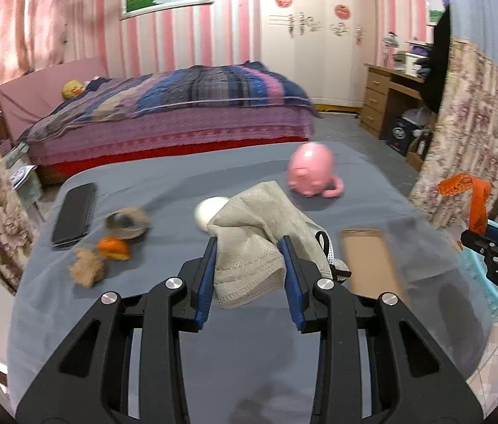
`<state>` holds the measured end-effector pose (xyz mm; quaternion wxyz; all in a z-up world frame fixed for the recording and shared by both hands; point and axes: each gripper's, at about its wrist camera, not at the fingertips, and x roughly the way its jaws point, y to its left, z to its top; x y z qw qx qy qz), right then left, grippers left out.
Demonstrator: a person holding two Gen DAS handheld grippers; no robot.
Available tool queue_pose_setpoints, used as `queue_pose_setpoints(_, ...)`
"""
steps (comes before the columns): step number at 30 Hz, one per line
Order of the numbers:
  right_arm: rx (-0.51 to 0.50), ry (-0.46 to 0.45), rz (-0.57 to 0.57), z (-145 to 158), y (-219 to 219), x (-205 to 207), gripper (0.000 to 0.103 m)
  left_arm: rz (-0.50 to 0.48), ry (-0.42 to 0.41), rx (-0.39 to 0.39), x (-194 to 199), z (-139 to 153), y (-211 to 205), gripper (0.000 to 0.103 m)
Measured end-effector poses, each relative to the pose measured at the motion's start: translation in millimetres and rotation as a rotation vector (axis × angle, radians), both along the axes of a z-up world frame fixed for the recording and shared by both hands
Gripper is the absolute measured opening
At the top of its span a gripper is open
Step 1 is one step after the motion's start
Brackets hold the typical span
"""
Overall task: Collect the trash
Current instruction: 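Carry the orange mesh bag and grey mask over the blue basket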
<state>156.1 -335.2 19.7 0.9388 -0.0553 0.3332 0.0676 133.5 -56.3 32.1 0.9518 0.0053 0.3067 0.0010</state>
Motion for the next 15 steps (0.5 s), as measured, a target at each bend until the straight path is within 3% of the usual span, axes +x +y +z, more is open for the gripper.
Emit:
queue_pose_setpoints(7,-0.015,-0.018,-0.102,9.6,-70.0,-19.6,0.029,-0.085,-0.013,-0.007,0.0,6.9,-62.3,0.033)
queue_pose_setpoints(15,-0.02,-0.014,-0.179,2.4,-118.1,-33.1,0.029,-0.143,0.002,-0.025,1.2,1.6,-118.8,0.033)
